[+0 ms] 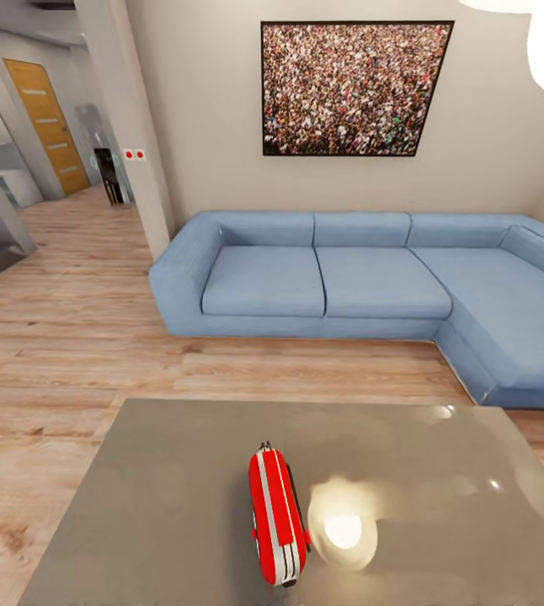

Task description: Turn on the radio receiver that's on the table in the living room.

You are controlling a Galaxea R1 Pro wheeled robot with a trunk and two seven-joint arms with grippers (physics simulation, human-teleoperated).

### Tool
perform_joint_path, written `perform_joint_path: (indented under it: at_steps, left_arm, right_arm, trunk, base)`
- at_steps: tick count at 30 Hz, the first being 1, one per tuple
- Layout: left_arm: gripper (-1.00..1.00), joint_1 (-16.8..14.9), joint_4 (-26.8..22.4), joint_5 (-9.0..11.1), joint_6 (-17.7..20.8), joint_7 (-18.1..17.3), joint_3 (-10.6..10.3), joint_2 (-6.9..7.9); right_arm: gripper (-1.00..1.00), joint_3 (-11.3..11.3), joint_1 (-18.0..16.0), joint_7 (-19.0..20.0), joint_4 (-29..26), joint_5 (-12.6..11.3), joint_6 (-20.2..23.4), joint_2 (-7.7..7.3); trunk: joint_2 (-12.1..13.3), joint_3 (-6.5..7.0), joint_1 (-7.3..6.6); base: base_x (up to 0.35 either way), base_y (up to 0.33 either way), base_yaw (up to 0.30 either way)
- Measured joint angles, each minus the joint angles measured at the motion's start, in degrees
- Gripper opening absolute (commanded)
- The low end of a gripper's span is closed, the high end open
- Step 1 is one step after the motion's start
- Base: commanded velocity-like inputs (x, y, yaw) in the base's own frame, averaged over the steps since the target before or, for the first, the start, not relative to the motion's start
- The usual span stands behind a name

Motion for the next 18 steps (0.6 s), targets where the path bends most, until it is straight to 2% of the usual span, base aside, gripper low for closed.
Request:
perform_joint_path:
  at_steps: [18]
  left_arm:
    - [1.00, 0.00, 0.00, 0.00, 0.02, 0.00, 0.00, 0.00]
  right_arm:
    - [1.00, 0.00, 0.00, 0.00, 0.00, 0.01, 0.00, 0.00]
  trunk:
    - [0.00, -1.66, 0.00]
  base:
    - [0.000, 0.000, 0.000]
